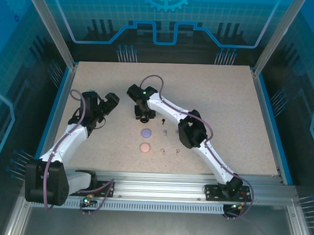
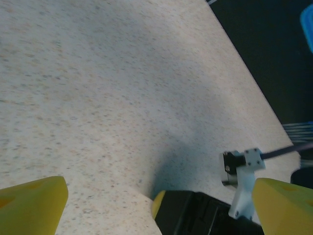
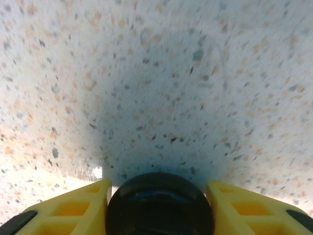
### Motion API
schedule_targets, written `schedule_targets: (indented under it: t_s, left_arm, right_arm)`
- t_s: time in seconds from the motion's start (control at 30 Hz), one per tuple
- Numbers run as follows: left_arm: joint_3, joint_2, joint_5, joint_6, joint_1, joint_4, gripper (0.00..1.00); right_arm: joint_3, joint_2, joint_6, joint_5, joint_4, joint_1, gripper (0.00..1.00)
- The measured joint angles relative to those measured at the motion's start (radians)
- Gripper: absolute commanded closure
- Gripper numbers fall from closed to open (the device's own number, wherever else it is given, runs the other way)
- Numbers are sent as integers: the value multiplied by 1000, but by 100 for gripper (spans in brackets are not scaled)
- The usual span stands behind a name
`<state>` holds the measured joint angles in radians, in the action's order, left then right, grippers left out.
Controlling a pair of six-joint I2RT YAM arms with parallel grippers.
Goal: Insert the wireless bluetooth earbuds into the charging case
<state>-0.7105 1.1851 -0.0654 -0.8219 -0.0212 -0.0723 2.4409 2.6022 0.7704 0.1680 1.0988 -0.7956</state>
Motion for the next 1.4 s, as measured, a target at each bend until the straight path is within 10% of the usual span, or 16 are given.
schedule_targets:
  t_s: [0.7,1.13,1.4]
  left_arm:
    - [183,593,-422,-247,-84,1173,3]
    - [69,267,-185,106,-278,797,1]
    - [57,324,-120,152,-287,749,7]
  right_arm:
    - [-30,-198,193,-188,-159,201,59]
    - [-110,-252,214,-199,-182,201,59]
    - [-111,-278,222,-194,-189,200,59]
